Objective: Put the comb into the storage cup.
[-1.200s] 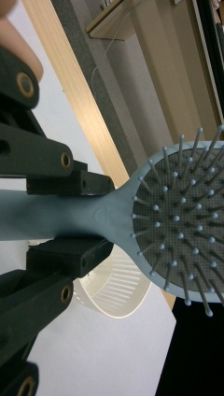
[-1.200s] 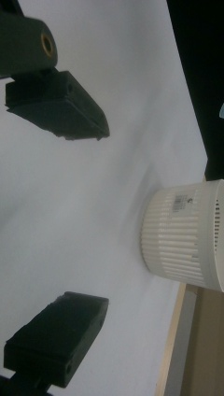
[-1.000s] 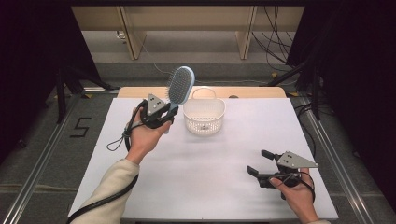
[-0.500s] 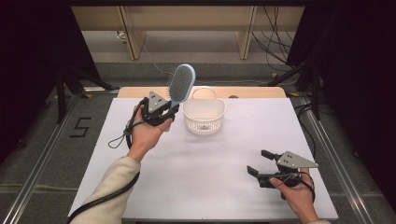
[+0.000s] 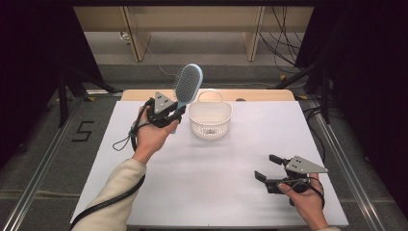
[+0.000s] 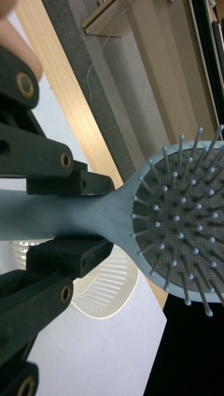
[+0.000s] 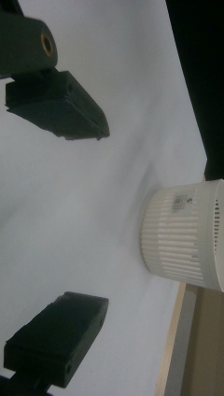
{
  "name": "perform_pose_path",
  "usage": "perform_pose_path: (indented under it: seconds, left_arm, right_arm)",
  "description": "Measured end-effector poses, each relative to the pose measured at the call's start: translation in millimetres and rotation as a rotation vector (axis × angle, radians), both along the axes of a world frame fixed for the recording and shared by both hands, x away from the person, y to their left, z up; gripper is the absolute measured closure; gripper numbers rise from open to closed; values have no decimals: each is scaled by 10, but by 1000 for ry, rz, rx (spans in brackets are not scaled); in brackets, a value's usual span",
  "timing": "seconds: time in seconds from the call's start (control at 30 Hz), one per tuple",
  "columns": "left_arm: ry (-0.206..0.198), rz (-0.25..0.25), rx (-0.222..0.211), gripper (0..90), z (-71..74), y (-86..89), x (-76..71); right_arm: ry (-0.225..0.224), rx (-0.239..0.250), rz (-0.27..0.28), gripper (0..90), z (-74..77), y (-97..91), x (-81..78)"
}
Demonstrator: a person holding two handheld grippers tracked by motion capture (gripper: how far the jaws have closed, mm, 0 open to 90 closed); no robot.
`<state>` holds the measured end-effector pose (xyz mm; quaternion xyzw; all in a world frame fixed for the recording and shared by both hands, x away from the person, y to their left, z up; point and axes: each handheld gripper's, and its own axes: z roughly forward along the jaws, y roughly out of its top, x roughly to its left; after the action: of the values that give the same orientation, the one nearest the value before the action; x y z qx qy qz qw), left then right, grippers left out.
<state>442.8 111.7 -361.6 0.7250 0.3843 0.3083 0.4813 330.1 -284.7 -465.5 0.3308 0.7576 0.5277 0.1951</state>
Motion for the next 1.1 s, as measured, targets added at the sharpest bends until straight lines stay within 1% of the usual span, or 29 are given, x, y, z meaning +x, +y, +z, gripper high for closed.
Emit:
perform_pose_path:
  seconds: [0.57,0.7,1.1]
  left_arm:
    - [4,2,-4,699,13,-34,63]
    - [2,0,-12,700,13,-49,81]
    - [0,-4,-11,700,19,-93,119]
  right_arm:
    - [1,0,1,159,-1,-2,1]
    - [3,1,-1,159,0,-4,0]
    - [3,2,-1,159,-2,-4,2]
